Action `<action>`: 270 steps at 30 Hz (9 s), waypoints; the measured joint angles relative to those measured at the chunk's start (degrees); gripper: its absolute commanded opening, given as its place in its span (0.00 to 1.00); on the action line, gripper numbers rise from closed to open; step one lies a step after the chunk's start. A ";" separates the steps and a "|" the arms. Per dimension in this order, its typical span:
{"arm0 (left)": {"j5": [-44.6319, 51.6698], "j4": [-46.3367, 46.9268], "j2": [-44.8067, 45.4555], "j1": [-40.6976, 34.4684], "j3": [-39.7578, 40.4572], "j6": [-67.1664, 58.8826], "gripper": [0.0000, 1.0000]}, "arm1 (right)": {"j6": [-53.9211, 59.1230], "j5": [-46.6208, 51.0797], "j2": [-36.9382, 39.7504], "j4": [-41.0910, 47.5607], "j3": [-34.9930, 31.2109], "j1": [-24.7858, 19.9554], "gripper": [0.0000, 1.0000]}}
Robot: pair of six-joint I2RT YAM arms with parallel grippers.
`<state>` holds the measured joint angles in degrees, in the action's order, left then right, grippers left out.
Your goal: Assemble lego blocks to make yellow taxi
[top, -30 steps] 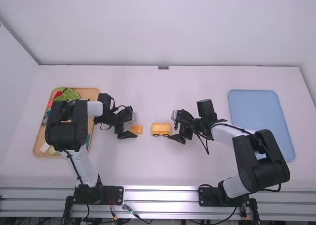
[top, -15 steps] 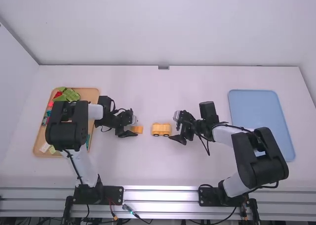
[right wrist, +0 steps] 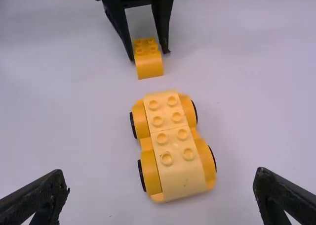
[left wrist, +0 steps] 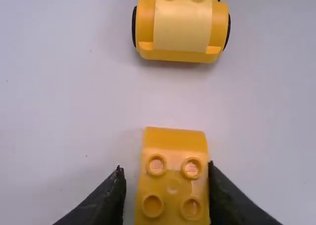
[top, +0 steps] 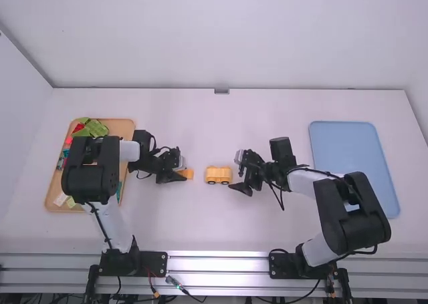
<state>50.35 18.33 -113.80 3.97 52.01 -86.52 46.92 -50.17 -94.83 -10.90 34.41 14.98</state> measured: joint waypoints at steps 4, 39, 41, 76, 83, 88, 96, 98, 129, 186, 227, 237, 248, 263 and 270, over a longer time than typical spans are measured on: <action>0.26 -0.04 0.00 0.00 0.00 -0.11 0.18 | 1.33 0.00 0.00 0.96 -0.15 0.00 0.99; 3.72 5.05 0.02 0.00 5.16 8.79 0.02 | 1.62 -5.16 -18.97 -21.44 0.61 0.00 0.99; 3.96 5.07 0.00 0.00 5.16 8.96 0.02 | 2.45 -6.82 -20.90 -21.42 2.80 0.00 0.99; 5.70 8.04 0.02 -3.72 9.01 11.13 0.02 | -1.81 -8.04 -29.68 -32.59 6.69 3.43 0.96; 4.92 8.46 0.02 -3.72 9.01 13.16 0.02 | -1.70 -9.44 -29.81 -35.43 3.63 0.44 0.97; 4.92 8.94 0.02 -3.87 9.01 13.49 0.02 | -1.53 -10.82 -30.01 -36.52 2.80 -0.33 0.96; 4.50 9.20 1.22 -6.62 9.01 13.49 0.02 | -0.87 -11.61 -29.99 -36.59 2.82 1.40 0.72; 4.52 9.25 1.66 -7.54 9.01 13.49 0.02 | -0.79 -11.67 -30.01 -36.57 2.82 1.64 0.59; -2.43 -10.08 6.71 -19.02 2.14 24.37 0.01 | -0.57 -11.26 -29.97 -30.34 5.81 3.06 0.37; -1.44 -20.79 9.29 -19.12 -5.05 34.47 0.02 | 8.31 -13.44 -29.99 -18.69 10.29 3.06 0.34; 1.20 -20.68 8.52 -19.19 -5.20 37.35 0.02 | 8.57 -13.77 -29.99 -18.64 9.99 2.03 0.33; -7.63 -9.42 14.45 -19.23 -1.70 37.55 0.02 | 8.59 -13.81 -29.99 -18.51 9.99 1.99 0.33; -6.45 -20.61 13.18 -19.23 -7.78 37.16 0.02 | 8.55 -13.90 -29.99 -18.49 9.99 1.99 0.33; -3.76 -24.50 10.62 -19.45 -7.65 36.98 0.02 | 8.79 -13.99 -29.97 -18.40 9.99 1.99 0.33; -2.67 -24.41 10.36 -19.45 -7.65 35.65 0.02 | 8.94 -14.27 -29.97 -18.18 9.99 1.99 0.33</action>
<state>47.68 -6.09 -103.44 -15.49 44.36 -50.87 55.86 -64.45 -124.79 -29.08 44.40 16.97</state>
